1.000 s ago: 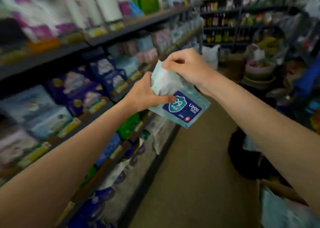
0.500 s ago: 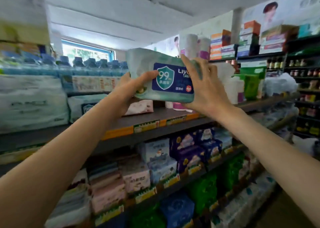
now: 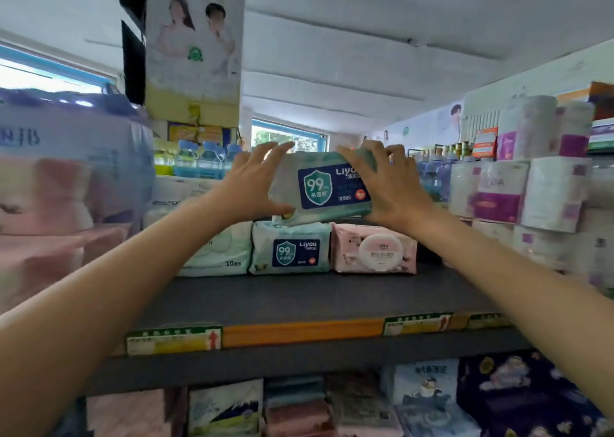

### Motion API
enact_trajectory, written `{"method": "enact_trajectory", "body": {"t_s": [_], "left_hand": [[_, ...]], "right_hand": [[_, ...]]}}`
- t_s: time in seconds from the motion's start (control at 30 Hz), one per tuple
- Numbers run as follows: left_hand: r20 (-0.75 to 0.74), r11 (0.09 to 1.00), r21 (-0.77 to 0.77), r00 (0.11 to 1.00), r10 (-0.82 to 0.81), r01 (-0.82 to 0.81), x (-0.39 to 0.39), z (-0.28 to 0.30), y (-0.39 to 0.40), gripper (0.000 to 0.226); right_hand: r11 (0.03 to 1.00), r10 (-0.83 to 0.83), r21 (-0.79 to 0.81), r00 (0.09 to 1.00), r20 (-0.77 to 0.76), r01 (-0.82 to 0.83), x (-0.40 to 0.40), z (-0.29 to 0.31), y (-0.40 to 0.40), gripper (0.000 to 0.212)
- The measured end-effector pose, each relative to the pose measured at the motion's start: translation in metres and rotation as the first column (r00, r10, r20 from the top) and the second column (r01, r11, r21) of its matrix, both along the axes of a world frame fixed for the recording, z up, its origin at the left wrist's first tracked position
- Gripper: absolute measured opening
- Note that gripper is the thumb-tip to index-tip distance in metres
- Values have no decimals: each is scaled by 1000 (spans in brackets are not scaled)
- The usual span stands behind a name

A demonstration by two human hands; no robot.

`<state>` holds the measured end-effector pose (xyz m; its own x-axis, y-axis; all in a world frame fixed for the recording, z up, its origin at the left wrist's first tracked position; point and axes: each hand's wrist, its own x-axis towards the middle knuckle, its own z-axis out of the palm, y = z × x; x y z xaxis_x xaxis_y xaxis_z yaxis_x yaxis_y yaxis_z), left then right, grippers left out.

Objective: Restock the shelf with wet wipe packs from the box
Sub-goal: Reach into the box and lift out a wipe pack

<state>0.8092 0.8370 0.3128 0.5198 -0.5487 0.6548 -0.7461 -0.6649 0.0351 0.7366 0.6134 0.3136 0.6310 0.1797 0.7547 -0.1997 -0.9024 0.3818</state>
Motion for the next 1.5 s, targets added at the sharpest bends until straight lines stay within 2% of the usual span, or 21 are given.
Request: {"method": "enact_trajectory", "body": {"t_s": [0.13,0.27,0.43,0.5,0.6,0.7,0.87,1.07,1.27,1.33,1.4,1.5], "left_hand": [[-68,992,51,990,122,-119,42,-3,-14,103],[-32,952,151,962,272,-265,81,-4,-36,96],[-4,904,235,930,369,-358,114,-11,-52,97],[13,895,250,925,379,-370,117,-10,-54,97],[45,873,261,909,415,-412,115,-15,-61,96],[76,859,268,898,432,-436,110,-17,-62,91],[86,860,297,908,409,-416,83,-18,-53,85],[17,908,306,955,296,-287,34,-29,-39,80],[-23,971,216,993,112,-104,-39,-40,-73,55],[-11,979,200,999,-47,48,-74,-47,-102,49],[-14,948,173,963,-270,269,-116,-63,-139,43],[-63,800,243,832,-552,549,-199,-109,-197,42]], "right_hand": [[1000,6,11,999,-33,-6,62,-5,-3,106],[1000,-10,-25,999,-35,9,121,-14,-8,116],[996,84,9,983,-164,-83,163,-31,-12,117],[994,107,1,963,-247,-110,169,-27,-20,118],[984,177,83,901,-395,-157,166,-17,-33,114],[968,248,150,870,-426,-203,153,-12,-41,106],[971,212,188,894,-395,-147,112,-13,-36,92],[970,112,244,886,-449,1,46,-13,-21,78],[959,-76,207,876,-477,196,-48,-32,-32,54],[937,-137,218,860,-492,273,-98,-40,-46,45],[901,-153,295,869,-471,318,-162,-53,-64,35],[782,-225,413,828,-513,468,-282,-92,-80,28]]}}
